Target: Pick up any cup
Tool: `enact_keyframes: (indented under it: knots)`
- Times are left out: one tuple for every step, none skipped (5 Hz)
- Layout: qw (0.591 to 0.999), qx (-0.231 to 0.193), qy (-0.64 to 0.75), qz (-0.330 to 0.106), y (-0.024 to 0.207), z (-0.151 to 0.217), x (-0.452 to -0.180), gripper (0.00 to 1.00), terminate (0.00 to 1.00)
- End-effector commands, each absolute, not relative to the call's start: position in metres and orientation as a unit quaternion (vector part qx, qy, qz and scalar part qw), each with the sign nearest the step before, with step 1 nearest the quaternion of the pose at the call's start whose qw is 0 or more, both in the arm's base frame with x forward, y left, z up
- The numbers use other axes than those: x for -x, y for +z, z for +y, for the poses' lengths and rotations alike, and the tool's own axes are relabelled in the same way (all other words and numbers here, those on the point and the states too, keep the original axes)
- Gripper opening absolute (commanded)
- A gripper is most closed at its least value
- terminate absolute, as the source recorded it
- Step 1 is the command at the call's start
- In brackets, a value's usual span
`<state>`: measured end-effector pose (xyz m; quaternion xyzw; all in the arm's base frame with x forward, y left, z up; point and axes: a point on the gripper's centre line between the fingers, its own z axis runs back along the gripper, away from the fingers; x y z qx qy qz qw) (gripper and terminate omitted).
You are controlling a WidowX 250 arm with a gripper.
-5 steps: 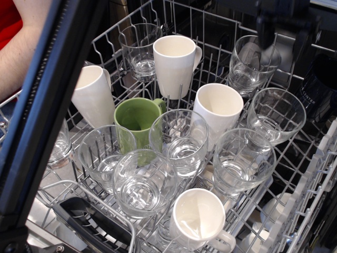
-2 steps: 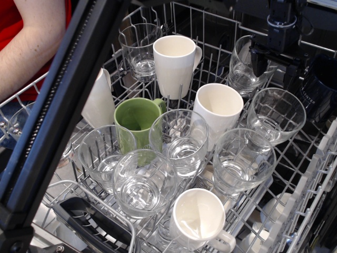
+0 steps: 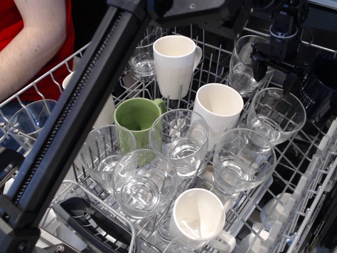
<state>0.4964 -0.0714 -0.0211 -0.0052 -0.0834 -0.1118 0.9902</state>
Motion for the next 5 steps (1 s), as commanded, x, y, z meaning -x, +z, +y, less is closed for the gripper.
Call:
enact_keyframes:
  knots:
    - [0.988,-0.015,-0.108,-0.111,-0.006,-0.069,-0.509,1.0,0.0]
    - [0.989,-0.023,-0.112,-0.096,-0.013,-0.064,-0.5,1.0,0.0]
    - [0.99,-0.032,-0.107,-0.085,-0.022,-0.062,-0.494,1.0,0.0]
    - [0.991,-0.038,-0.095,-0.087,-0.033,-0.062,-0.493,1.0,0.0]
    - [0.991,-0.037,-0.086,-0.091,-0.037,-0.056,-0.508,0.0,0.0]
